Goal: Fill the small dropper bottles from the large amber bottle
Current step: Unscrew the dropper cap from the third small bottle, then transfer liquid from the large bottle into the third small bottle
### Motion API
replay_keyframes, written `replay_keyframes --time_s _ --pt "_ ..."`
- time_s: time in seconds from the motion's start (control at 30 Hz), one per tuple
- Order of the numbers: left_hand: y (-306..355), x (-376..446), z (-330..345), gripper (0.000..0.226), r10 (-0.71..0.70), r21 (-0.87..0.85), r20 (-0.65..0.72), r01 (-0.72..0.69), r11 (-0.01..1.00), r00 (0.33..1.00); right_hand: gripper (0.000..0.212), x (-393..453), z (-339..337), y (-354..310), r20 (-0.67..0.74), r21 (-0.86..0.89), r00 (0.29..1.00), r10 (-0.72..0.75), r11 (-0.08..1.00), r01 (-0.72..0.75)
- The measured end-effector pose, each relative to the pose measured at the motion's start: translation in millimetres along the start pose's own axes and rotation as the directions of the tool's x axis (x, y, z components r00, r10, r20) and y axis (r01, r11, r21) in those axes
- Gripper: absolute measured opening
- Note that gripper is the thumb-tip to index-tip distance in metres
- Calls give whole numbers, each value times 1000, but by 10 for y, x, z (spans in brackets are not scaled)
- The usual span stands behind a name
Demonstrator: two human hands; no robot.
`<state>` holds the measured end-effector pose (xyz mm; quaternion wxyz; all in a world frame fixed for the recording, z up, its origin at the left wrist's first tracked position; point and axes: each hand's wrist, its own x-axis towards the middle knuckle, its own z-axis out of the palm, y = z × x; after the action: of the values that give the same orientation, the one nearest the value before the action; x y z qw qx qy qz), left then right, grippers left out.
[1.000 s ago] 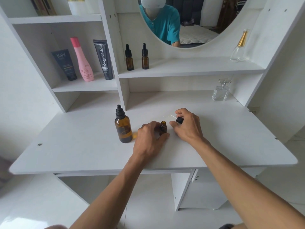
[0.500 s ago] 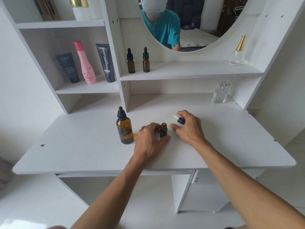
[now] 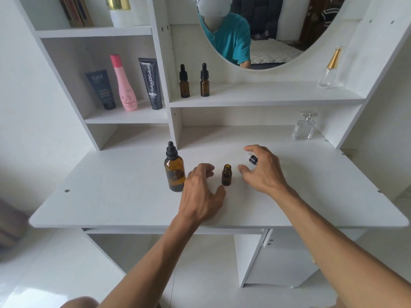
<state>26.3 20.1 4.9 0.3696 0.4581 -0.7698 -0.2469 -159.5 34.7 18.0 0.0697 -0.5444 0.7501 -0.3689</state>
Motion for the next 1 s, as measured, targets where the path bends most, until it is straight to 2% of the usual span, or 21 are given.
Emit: replay_keyframes --time_s 0.1,0.2,0.3,0.4,0.47,0.6,0.67,0.77,0.87,1.0 --pt "14 -107 -120 31 60 -15 -130 -62 998 990 42 -6 -71 -164 -10 17 999 -43 999 43" --pt "28 -171 -252 20 90 -24 -298 -102 994 950 34 -31 -113 -396 -48 20 991 -125 992 126" --pt "22 -196 -396 26 75 -22 -467 -96 995 881 25 -84 -110 -707 -85 92 974 -211 971 219" --pt "-68 -150 -507 42 -55 -52 -562 31 998 825 21 -116 -41 -979 -76 185 958 -277 940 287" --pt "-176 -95 -535 55 -124 -72 -530 100 992 839 23 -124 24 -1134 -44 224 953 -301 926 303" --pt "-333 -18 -547 75 -167 -115 -345 135 984 924 35 -127 139 -1375 38 273 944 -327 912 305" --pt "-369 10 -539 72 -172 -142 -283 136 981 944 39 -120 184 -1445 84 287 943 -323 914 288" --pt "-358 31 -521 56 -165 -164 -252 127 978 954 36 -99 237 -1488 125 281 943 -310 922 266" --pt "-340 30 -510 45 -198 -179 -238 158 971 951 29 -81 278 -1495 111 283 947 -300 923 260" --pt "-352 23 -495 44 -221 -205 -239 173 963 946 19 -48 318 -1476 95 295 953 -289 922 250"
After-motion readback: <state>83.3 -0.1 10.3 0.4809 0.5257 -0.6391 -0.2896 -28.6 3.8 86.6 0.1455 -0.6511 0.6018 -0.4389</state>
